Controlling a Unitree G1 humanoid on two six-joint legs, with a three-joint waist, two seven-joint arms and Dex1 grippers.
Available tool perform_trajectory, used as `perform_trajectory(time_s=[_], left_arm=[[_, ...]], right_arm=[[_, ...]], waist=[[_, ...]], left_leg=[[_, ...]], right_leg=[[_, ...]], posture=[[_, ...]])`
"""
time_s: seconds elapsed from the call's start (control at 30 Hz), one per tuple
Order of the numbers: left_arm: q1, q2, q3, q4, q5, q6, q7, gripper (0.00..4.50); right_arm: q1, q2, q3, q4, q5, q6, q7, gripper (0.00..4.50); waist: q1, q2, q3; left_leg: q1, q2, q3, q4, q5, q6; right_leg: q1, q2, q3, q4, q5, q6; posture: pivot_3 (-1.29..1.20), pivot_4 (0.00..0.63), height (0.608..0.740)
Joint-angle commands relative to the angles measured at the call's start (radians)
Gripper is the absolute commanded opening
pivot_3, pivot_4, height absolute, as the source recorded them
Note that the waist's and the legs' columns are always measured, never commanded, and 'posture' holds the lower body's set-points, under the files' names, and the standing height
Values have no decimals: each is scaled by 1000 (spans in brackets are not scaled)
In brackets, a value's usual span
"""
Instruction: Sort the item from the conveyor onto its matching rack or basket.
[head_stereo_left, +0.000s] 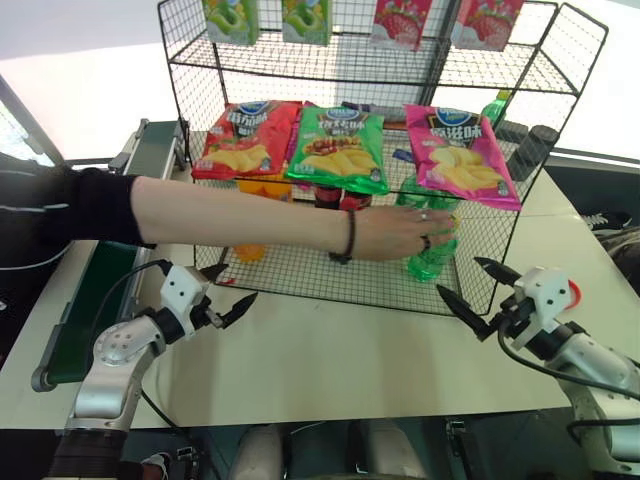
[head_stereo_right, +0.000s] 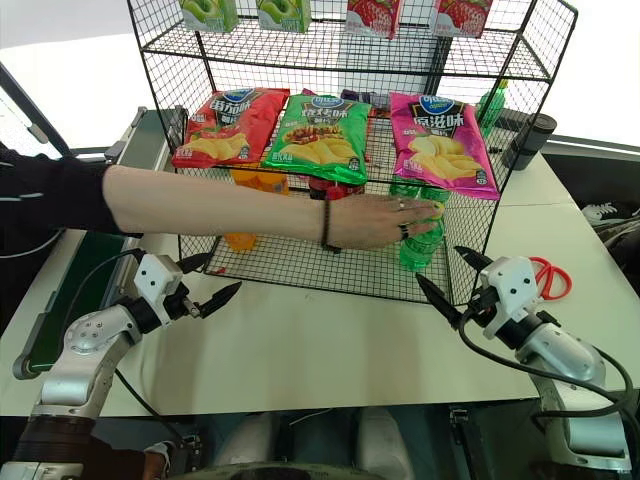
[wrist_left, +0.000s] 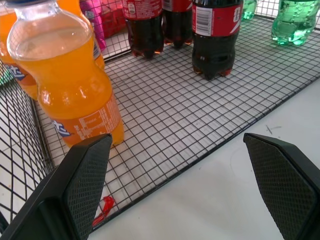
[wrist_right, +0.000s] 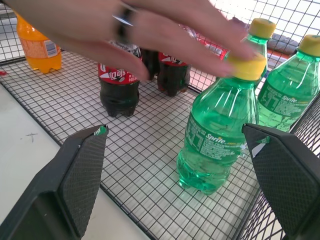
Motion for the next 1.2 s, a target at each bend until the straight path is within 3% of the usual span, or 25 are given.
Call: perform_trajectory(time_s=[0.03, 0.87, 1.2], left_arm=[[-15, 1, 9, -12, 1, -16, 3, 4500], [-18, -6, 13, -7, 2, -17, -15, 4500], [-9, 1, 91, -22, -40, 23, 36, 4500]], right_arm=[[-12, 6, -3, -13, 1, -15, -6, 4462], [14, 23, 18, -52, 0, -11, -38, 4462], [-32, 25, 47, -22, -8, -16, -34, 4462]], waist=[[1, 0, 0], [0, 0, 0], [0, 0, 0]], left_leg=[[0, 0, 0, 0, 0, 0], [0, 0, 0, 0, 0, 0], [0, 0, 0, 0, 0, 0]], right_leg=[[0, 0, 0, 0, 0, 0], [0, 0, 0, 0, 0, 0], [0, 0, 0, 0, 0, 0]], posture=[[0, 150, 740], [0, 150, 740], [0, 150, 740]])
